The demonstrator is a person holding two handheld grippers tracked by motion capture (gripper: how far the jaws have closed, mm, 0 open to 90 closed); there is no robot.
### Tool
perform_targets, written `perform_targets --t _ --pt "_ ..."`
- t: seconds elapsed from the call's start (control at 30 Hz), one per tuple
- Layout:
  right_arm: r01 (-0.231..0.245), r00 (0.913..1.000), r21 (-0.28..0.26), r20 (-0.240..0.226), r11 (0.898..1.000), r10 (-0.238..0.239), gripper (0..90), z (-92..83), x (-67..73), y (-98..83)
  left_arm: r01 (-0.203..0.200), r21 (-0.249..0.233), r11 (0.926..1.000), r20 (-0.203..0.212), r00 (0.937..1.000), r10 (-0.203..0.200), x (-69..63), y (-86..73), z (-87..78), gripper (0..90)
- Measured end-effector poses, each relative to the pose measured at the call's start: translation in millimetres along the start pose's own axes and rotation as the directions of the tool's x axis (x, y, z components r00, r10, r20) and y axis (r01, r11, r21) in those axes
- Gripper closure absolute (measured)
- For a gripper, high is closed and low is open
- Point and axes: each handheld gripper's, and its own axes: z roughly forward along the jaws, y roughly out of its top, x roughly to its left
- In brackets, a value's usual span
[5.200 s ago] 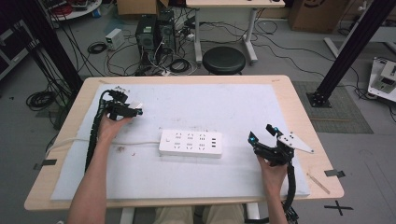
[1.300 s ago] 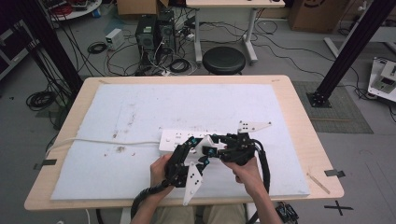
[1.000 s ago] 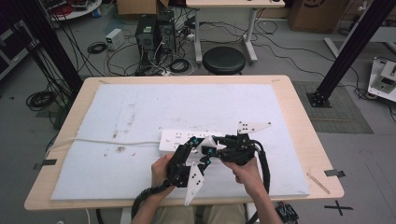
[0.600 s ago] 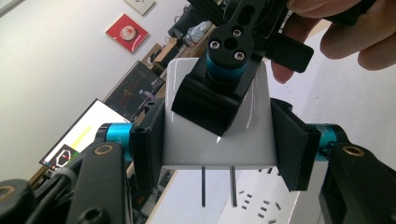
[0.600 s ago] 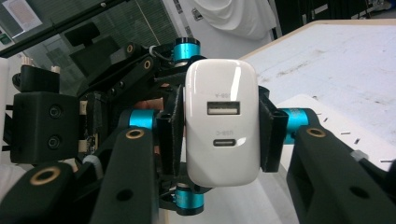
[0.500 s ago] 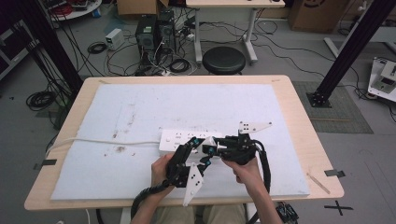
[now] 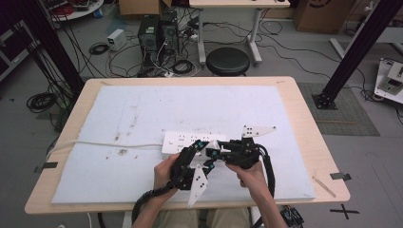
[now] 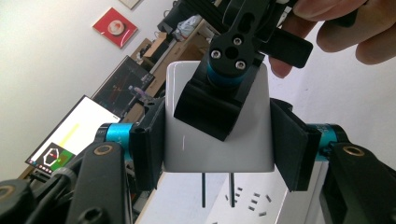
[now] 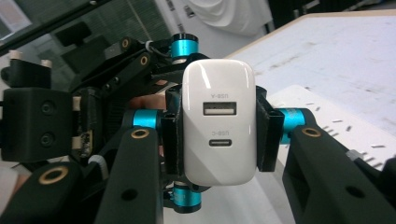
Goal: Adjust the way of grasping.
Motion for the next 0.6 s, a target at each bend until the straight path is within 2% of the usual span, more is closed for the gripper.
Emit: perform_targets --t 0.07,0.13,0.27,0.3,0.5,0.6 --pt "0.005 0.9999 -0.003 0.01 1.0 -0.005 63.1 0.2 0.5 -0.2 0.004 -0.002 1.0 0.007 1.0 -0.004 1.1 -0.1 0.5 41.0" --pt "0.005 0.9999 0.001 0.011 1.0 -0.005 63.1 0.3 0.0 -0.2 0.02 -0.004 0.9998 0.018 0.9997 -0.02 2.1 -0.3 1.0 36.2" --pt "0.002 0.9999 -0.007 0.017 1.0 -0.002 63.1 -0.2 -1.4 -1.6 0.041 0.019 0.999 0.063 0.9971 -0.042 5.5 -2.5 4.5 31.4" --pt "0.001 0.9999 -0.01 0.014 1.0 -0.001 63.1 -0.2 -1.5 -1.5 0.031 0.025 0.9992 0.056 0.9979 -0.032 5.6 -2.5 5.1 31.0" --pt "0.003 0.9996 -0.01 0.028 1.0 -0.003 63.1 -0.4 -1.7 -1.4 0.067 0.019 0.9976 0.085 0.994 -0.069 6.1 -1.3 5.0 26.6" --pt "-0.002 0.9995 -0.009 0.032 1.0 0.002 63.1 -1.2 -1.5 -1.1 0.069 0.023 0.9974 0.082 0.9941 -0.071 6.8 -0.9 5.0 24.7"
